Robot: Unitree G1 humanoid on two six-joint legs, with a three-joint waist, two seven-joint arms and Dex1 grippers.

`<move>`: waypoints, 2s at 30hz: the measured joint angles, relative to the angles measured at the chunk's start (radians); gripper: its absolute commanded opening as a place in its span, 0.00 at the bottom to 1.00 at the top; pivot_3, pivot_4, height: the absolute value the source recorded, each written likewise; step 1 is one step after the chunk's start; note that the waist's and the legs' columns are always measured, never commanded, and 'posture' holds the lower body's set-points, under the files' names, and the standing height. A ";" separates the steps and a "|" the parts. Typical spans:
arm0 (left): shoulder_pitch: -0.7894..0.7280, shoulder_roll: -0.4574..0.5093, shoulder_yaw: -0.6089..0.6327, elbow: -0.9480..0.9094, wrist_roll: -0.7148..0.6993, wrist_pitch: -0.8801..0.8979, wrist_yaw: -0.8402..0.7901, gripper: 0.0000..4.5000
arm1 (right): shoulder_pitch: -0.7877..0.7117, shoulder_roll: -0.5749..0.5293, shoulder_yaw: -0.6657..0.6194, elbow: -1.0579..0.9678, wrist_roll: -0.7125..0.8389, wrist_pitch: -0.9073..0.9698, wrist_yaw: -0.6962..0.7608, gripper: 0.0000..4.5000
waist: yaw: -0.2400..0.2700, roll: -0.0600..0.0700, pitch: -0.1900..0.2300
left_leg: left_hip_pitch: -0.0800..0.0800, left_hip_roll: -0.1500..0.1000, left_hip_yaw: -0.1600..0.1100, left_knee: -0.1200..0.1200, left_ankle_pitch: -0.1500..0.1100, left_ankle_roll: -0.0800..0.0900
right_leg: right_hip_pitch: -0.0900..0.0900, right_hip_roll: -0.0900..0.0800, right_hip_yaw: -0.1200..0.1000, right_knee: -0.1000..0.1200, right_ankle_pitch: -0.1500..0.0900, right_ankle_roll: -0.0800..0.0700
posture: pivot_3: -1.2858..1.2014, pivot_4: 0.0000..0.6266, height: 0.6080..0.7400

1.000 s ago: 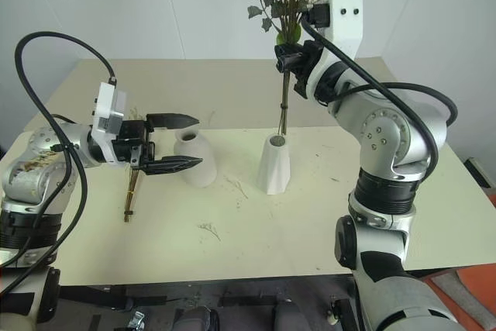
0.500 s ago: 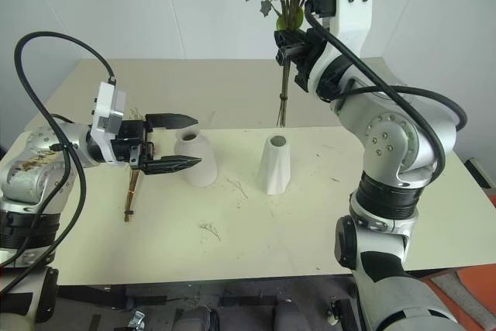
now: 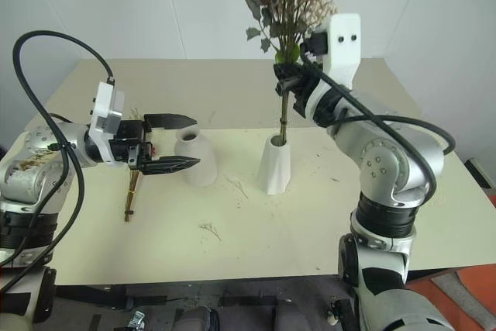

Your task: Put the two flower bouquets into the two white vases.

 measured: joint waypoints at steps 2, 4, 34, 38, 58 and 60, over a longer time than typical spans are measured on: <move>0.000 0.000 0.000 0.000 0.000 0.000 0.000 1.00 | 0.004 0.001 0.006 0.000 -0.004 -0.018 0.000 0.05 | 0.000 0.000 0.000 | 0.000 0.000 0.000 0.000 0.000 0.000 | 0.000 0.000 0.000 0.000 0.000 0.000 | 0.52 0.24 1.00; 0.000 0.001 0.000 0.000 0.000 0.000 0.000 1.00 | 0.010 0.003 0.017 0.000 -0.010 -0.035 0.000 0.05 | 0.000 0.000 0.000 | 0.000 0.000 0.000 0.000 0.000 0.000 | 0.000 0.000 0.000 0.000 0.000 0.000 | 0.52 0.24 1.00; -0.008 0.007 0.000 0.010 0.000 -0.001 -0.001 1.00 | 0.185 -0.001 0.137 -0.148 -0.067 -0.179 0.042 0.05 | 0.002 0.000 0.000 | 0.001 0.000 0.000 0.000 0.000 0.000 | 0.001 0.000 0.000 -0.003 0.000 0.000 | 0.52 0.24 1.00; -0.009 0.007 0.000 0.011 0.000 -0.001 -0.003 1.00 | 0.190 0.005 0.145 -0.149 -0.070 -0.200 0.042 0.05 | 0.001 0.000 0.000 | 0.001 0.000 0.000 0.000 0.000 0.000 | 0.001 0.000 0.000 -0.003 0.000 0.000 | 0.52 0.24 1.00; -0.009 0.006 0.001 0.017 0.000 -0.002 -0.008 1.00 | 0.240 0.011 0.108 -0.140 -0.070 -0.221 0.019 0.05 | 0.003 0.000 0.000 | 0.001 0.000 0.000 0.000 0.000 0.000 | 0.001 0.000 0.000 -0.004 0.000 0.000 | 0.52 0.24 1.00; -0.009 0.006 0.001 0.017 0.000 -0.002 -0.008 1.00 | 0.243 0.011 0.108 -0.138 -0.071 -0.221 0.015 0.05 | 0.002 0.000 0.000 | 0.001 0.000 0.000 0.000 0.000 0.000 | 0.001 0.000 0.000 -0.004 0.000 0.000 | 0.52 0.24 1.00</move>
